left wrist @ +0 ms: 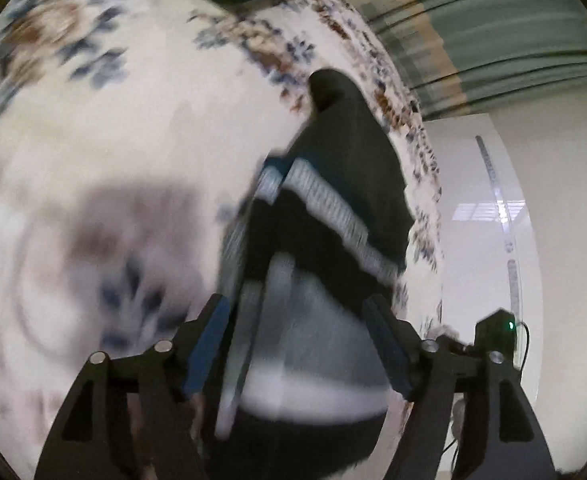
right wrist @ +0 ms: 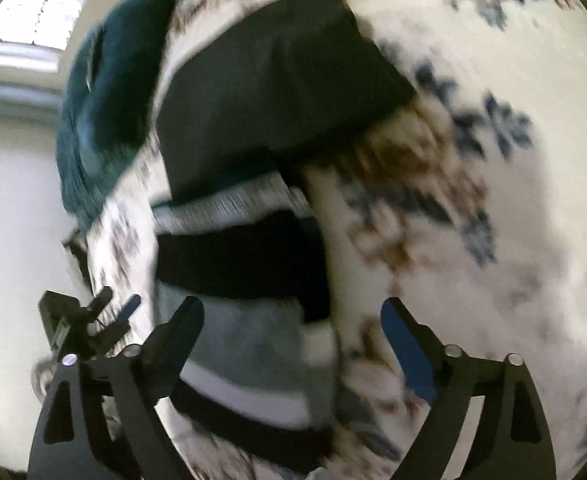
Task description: Fold small clothes
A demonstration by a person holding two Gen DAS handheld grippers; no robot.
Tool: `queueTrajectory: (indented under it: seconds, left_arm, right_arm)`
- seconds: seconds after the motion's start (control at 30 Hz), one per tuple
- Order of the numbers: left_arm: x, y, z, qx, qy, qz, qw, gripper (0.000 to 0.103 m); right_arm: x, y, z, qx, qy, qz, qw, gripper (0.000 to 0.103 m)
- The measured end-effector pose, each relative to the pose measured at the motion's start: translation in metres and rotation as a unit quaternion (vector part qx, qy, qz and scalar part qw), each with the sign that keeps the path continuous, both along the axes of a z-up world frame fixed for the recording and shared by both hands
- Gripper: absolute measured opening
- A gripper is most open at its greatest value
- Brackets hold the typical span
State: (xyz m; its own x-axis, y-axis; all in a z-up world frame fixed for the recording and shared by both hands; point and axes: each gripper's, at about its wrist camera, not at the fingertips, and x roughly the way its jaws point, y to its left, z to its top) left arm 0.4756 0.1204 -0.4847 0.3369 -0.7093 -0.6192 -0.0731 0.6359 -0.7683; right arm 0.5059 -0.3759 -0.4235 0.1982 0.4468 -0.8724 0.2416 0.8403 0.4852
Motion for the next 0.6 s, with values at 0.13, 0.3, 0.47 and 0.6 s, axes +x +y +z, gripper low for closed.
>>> queueTrajectory:
  seconds: [0.13,0.3,0.47,0.6]
  left_arm:
    - [-0.066,0.004,-0.032,-0.053,0.063,0.028,0.9962,0.082]
    - [-0.148,0.001,-0.048,-0.087,0.091,0.11,0.9858,0.083]
    - [-0.159,-0.029,-0.068,-0.137,0.09,0.154,0.9743,0.083]
    - [-0.124,-0.057,-0.085,-0.132,0.091,0.172,0.972,0.083]
  right_arm:
    - [-0.022,-0.01,-0.026,0.022,0.042,0.021,0.999,0.103]
    - [-0.006,-0.005,-0.061,0.042,0.057,0.072,0.995,0.103]
    - [0.042,0.01,-0.089,0.061,0.061,0.1,0.991,0.103]
    - [0.065,0.019,-0.117,0.11,0.08,0.11,0.985,0.103]
